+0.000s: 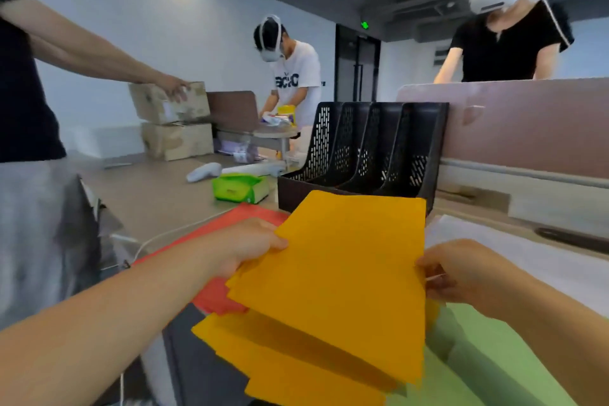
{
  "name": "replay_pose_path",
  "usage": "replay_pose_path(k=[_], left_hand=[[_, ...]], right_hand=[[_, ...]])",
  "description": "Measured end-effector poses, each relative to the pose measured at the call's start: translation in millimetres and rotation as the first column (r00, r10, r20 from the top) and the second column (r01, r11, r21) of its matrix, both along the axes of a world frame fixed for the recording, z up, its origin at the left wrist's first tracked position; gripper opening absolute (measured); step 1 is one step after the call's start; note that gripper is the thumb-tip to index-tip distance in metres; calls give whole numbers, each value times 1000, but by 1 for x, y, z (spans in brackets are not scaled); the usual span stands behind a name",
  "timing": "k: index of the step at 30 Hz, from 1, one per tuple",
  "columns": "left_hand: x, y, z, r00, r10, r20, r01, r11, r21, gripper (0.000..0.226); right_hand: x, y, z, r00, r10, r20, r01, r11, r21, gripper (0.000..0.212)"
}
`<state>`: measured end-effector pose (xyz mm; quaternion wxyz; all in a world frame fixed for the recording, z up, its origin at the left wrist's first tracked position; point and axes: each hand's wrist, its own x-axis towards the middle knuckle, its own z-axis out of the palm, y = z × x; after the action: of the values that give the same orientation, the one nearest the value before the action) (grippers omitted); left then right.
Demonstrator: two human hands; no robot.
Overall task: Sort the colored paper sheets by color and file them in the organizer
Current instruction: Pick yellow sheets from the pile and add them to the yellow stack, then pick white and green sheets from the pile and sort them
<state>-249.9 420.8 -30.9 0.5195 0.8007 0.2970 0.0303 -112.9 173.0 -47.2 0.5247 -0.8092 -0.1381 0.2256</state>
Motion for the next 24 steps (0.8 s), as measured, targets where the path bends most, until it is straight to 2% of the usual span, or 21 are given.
replay_pose_path(k=[3, 9, 11, 13, 15, 18, 21, 24], left_hand=[[-10, 19, -21, 996, -8, -91, 14, 998, 68, 21], [2, 25, -44, 997, -27, -67, 44, 961, 273, 15], [9, 23, -45, 990, -40, -135, 94, 903, 420, 12], [15, 18, -43, 978, 6, -206, 121, 794, 596, 14], [24, 10, -40, 980, 44, -196, 107, 709, 697, 17], [41, -16, -31, 994, -30, -107, 98, 692, 715, 20], [65, -58, -24, 984, -173, -37, 151, 709, 689, 36], [99, -113, -27, 955, -297, -16, 225, 689, 689, 27]], right_hand=[[-5, 17, -16, 997, 41, -69, -48, 994, -102, 7], [-4, 17, -24, 992, 36, -123, -59, 980, -188, 9], [-3, 9, -20, 991, 42, -129, -66, 980, -189, 9], [0, -1, -16, 991, 49, -121, -71, 979, -189, 12], [5, -15, -13, 993, 17, -117, -37, 985, -166, 14], [9, -40, -11, 993, -33, -110, 16, 988, -152, 15], [10, -76, -11, 993, -97, -65, 86, 986, -143, 13], [14, -127, -17, 977, -214, -14, 211, 969, -125, 11]])
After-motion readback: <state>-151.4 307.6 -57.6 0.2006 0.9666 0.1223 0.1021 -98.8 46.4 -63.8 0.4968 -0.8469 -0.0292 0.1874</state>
